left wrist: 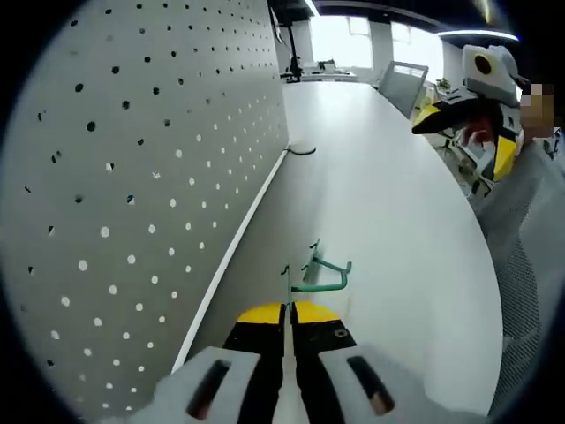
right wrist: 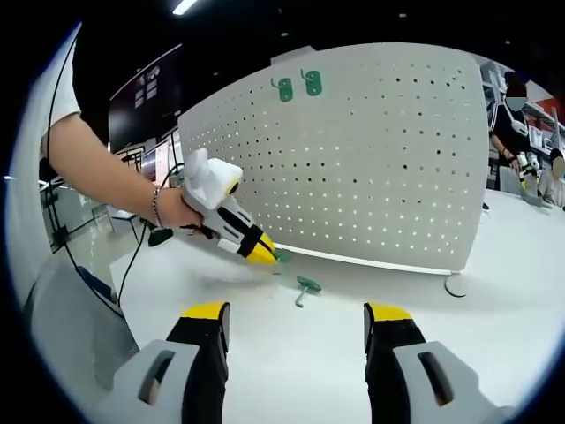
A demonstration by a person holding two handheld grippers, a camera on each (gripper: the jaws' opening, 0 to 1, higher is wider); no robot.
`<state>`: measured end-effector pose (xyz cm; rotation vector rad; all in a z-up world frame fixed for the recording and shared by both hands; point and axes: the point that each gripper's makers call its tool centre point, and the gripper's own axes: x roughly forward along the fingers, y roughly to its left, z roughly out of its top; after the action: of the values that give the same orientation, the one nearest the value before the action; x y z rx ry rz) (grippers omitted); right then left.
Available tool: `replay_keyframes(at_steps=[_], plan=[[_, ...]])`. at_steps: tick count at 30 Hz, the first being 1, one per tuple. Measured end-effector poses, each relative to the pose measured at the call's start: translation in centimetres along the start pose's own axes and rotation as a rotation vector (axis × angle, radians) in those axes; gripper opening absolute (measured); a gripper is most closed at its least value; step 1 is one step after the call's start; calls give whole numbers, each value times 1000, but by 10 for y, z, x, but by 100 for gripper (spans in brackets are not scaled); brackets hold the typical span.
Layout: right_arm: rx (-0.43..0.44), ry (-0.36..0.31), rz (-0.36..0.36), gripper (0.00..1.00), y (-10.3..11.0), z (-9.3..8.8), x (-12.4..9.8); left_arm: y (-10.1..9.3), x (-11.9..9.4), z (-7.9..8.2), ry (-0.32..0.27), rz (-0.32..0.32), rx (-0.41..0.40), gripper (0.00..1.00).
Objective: Insert the hook assembly into the mounting plate slot until the hook locks in place.
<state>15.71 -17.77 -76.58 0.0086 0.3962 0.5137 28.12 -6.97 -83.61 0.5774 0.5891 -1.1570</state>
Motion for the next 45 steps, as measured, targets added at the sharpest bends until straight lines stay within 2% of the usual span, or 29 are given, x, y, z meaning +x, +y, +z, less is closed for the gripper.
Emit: replay_keyframes(at_steps=[12,17,19,21,25,27,38,45], plan=[[-6,6,3,60,0,-2,0,6,-10,13,-70,46,-10,2],[-8,8,3,61,1,-2,0,8,-15,13,-85,66,-14,2],[-11,9,6,61,1,-2,0,8,-18,19,-124,74,-54,2],[-11,11,7,61,2,-2,1,9,-22,21,-135,86,-61,2],[-13,13,9,61,2,-3,1,5,-24,23,-153,93,-49,2],[-14,11,8,61,2,-2,1,7,-27,26,-181,105,-66,2],[-13,12,9,61,3,-2,1,4,-42,36,-246,138,-89,2],[-12,8,11,61,3,-1,1,5,-56,49,-302,156,-104,2]])
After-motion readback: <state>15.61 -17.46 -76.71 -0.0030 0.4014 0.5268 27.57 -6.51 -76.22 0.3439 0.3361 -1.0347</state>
